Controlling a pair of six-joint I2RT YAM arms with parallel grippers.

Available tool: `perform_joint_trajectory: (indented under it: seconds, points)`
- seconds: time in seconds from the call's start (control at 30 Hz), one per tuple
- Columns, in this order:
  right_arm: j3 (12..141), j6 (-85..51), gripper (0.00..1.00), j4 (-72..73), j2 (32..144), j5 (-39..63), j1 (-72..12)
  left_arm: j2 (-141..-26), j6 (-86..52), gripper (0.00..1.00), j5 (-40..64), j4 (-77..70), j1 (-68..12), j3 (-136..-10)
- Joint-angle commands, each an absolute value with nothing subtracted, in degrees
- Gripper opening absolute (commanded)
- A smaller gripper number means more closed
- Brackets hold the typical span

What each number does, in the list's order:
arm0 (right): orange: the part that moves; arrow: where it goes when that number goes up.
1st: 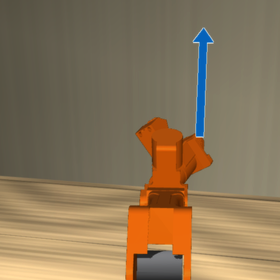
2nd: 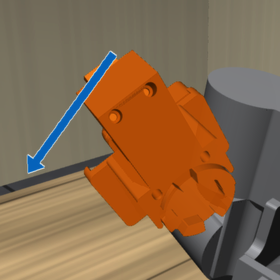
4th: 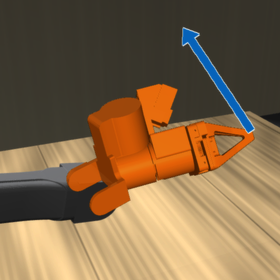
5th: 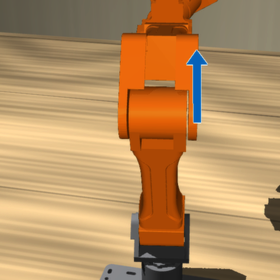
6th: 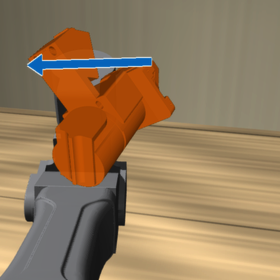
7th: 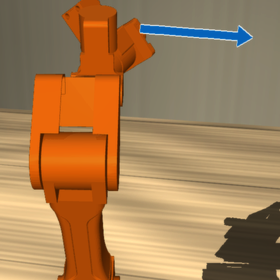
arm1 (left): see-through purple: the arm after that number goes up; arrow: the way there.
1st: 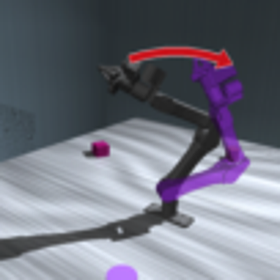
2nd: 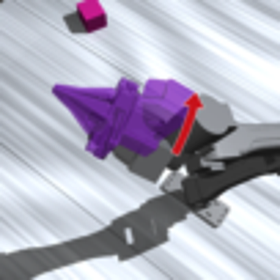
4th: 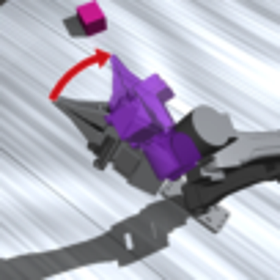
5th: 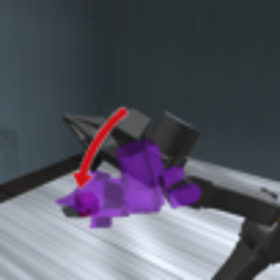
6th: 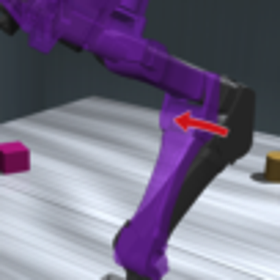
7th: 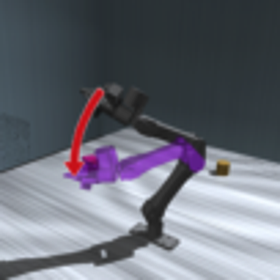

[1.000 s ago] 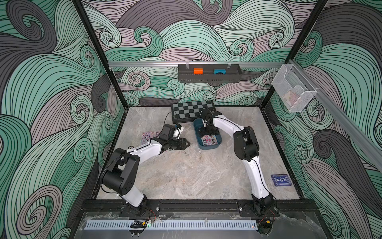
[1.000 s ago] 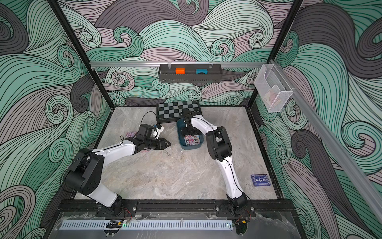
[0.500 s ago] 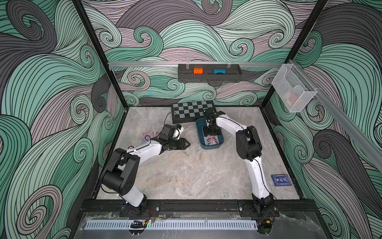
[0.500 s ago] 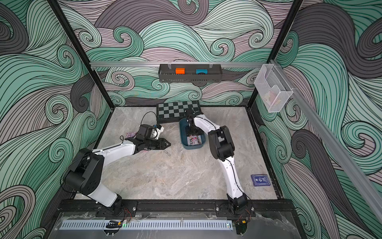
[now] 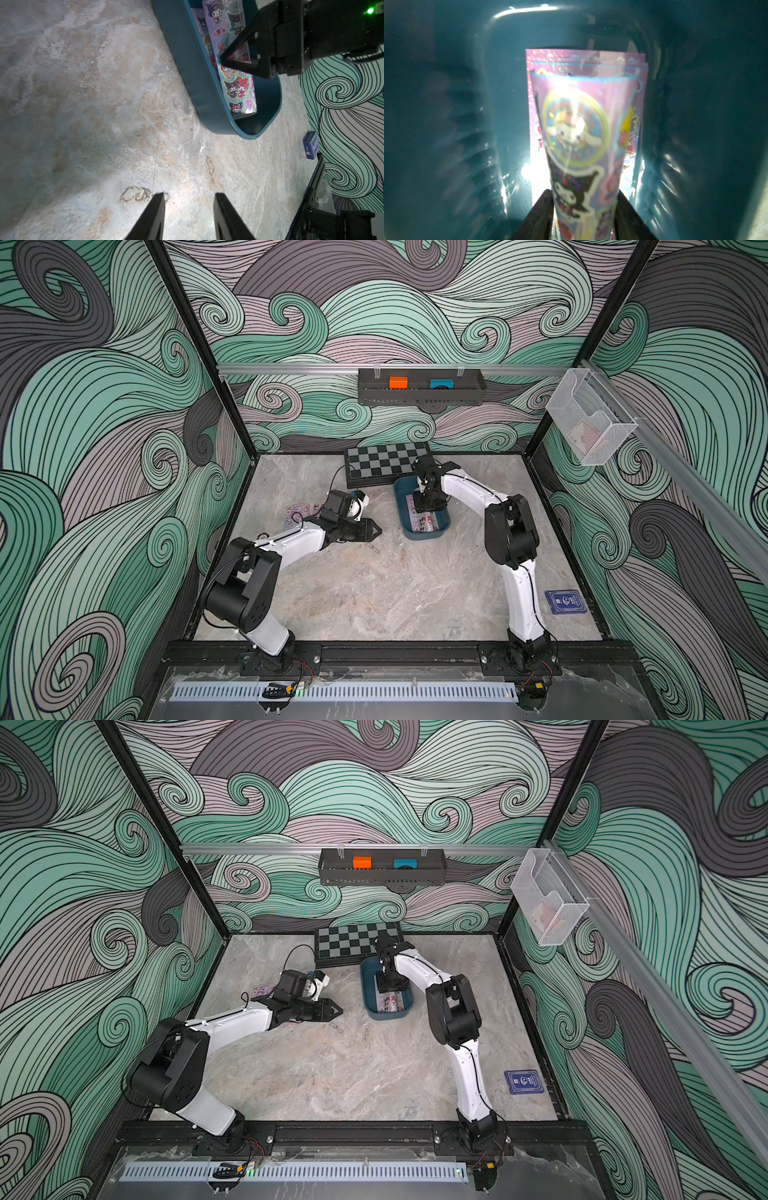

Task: Take the stickers out of the storage box
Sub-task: Pick up the sticker from the storage box.

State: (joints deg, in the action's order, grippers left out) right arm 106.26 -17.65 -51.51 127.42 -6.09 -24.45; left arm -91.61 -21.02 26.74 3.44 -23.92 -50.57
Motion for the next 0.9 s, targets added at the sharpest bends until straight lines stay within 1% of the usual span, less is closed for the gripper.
perform_joint_trajectory:
  seconds: [0.0, 0.27, 0.37, 0.53, 0.6, 0.7, 0.87]
  points:
    - [105.4, -17.9, 0.41, -50.5, 124.9, -4.4, -24.3, -90.5, -19.7, 0.43, 26.0, 4.7, -24.2, -52.8]
    - [104.9, -18.0, 0.38, -50.4, 122.0, -3.8, -24.3, -88.7, -19.6, 0.43, 24.9, 4.7, -24.2, -52.3]
    - [105.2, -17.6, 0.38, -50.5, 120.2, -1.6, -24.3, -84.3, -20.2, 0.43, 24.8, 1.2, -24.2, -49.1]
    - [105.8, -17.7, 0.38, -50.5, 117.9, 1.3, -24.3, -77.9, -19.2, 0.44, 19.9, 1.6, -24.0, -46.8]
    - [105.9, -17.6, 0.38, -50.6, 117.0, 2.1, -24.3, -77.6, -18.9, 0.44, 19.7, 1.6, -24.0, -46.8]
    - [105.5, -17.2, 0.38, -50.5, 115.7, 3.3, -24.1, -78.8, -18.8, 0.44, 22.4, 0.7, -24.1, -47.1]
    - [107.4, -17.2, 0.38, -50.0, 117.1, 13.2, -23.7, -83.7, -19.6, 0.44, 25.3, -0.6, -24.1, -51.1]
